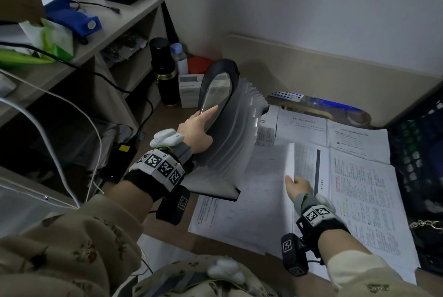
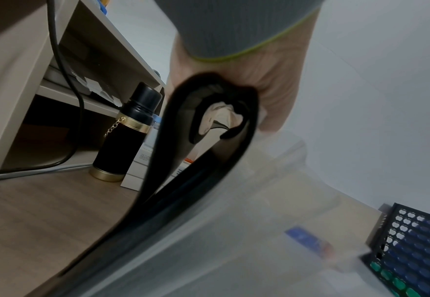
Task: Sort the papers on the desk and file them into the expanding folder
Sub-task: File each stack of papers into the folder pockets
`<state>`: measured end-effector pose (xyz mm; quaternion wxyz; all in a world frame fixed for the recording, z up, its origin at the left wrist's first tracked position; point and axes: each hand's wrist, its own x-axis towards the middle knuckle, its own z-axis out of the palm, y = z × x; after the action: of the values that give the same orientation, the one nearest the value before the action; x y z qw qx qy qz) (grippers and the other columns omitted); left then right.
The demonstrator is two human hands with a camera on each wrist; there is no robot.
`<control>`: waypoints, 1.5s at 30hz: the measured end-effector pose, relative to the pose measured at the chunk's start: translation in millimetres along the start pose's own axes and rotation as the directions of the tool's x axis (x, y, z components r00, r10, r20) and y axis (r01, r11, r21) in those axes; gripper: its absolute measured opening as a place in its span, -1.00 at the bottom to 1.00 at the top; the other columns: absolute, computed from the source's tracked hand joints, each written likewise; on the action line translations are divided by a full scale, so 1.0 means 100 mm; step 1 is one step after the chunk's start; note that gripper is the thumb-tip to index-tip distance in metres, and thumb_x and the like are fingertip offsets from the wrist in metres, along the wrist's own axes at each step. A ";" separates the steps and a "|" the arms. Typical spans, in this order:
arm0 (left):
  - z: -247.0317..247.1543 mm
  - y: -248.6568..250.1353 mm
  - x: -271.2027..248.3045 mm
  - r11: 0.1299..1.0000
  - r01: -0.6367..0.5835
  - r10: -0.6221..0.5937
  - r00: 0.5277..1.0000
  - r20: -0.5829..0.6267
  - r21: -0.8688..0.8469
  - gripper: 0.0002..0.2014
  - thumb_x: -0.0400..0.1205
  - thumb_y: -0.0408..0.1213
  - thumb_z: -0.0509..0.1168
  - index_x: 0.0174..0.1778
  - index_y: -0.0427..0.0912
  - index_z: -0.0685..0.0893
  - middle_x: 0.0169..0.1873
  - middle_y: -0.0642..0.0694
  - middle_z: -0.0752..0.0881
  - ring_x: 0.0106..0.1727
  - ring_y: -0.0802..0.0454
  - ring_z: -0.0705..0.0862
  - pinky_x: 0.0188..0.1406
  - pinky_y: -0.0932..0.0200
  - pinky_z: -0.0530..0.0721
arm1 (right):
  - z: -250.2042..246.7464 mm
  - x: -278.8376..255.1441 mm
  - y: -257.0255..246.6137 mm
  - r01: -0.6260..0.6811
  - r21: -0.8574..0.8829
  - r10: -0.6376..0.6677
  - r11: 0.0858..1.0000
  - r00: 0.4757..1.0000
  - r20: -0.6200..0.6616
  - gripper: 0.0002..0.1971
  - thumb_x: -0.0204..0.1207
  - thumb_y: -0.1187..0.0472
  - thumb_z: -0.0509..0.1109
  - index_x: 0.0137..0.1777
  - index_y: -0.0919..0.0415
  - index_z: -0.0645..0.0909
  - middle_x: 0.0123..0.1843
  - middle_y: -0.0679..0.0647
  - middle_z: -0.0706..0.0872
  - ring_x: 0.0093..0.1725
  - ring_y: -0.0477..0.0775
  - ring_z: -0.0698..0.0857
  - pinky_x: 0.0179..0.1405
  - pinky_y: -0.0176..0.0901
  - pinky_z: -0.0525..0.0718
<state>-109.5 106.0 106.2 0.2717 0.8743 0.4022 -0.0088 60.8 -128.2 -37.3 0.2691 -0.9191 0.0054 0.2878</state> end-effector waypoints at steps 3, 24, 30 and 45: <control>0.00 0.01 0.01 1.000 0.013 -0.013 1.000 0.000 0.005 -0.11 0.48 -0.46 0.20 0.61 0.44 0.12 0.62 -0.03 0.31 0.49 -0.24 0.46 0.34 0.02 0.50 | 0.03 0.09 0.16 -0.050 -0.020 0.052 0.999 0.991 0.127 -0.55 0.58 -0.10 0.27 0.23 0.29 0.51 0.13 0.25 0.63 0.09 0.26 0.63 0.08 -0.07 0.54; 0.07 0.05 -0.03 1.000 0.016 -0.016 1.000 -0.007 0.002 -0.10 0.45 -0.44 0.17 0.60 0.46 0.11 0.62 -0.06 0.32 0.48 -0.25 0.47 0.32 0.01 0.51 | 0.04 -0.04 0.34 0.158 0.116 -0.186 0.981 0.939 0.290 -0.67 0.68 0.15 0.19 0.37 0.26 0.44 0.29 0.20 0.62 0.20 0.22 0.60 0.19 0.01 0.58; 0.09 0.08 -0.04 0.999 0.037 -0.037 0.999 0.002 -0.003 -0.10 0.46 -0.45 0.18 0.60 0.47 0.10 0.63 -0.03 0.31 0.48 -0.25 0.46 0.32 0.03 0.49 | -0.01 -0.04 0.26 0.180 0.147 -0.196 0.973 0.975 0.105 -0.48 0.69 0.10 0.14 0.62 0.23 0.23 0.62 0.18 0.31 0.59 0.20 0.32 0.54 0.03 0.28; 0.07 0.14 -0.08 0.997 0.071 -0.071 0.997 -0.018 -0.026 -0.09 0.47 -0.52 0.16 0.61 0.42 0.13 0.63 -0.02 0.30 0.50 -0.20 0.45 0.41 0.04 0.47 | 0.09 0.16 0.41 -0.094 0.230 -0.014 0.969 0.903 0.430 -0.39 0.28 0.11 0.59 0.28 0.39 0.56 0.13 0.28 0.74 0.13 0.33 0.71 0.28 0.28 0.62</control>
<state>-104.2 89.5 108.5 0.2784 0.8560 0.4356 -0.0054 62.9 -156.5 -72.6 0.3691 -0.7928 0.0008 0.4850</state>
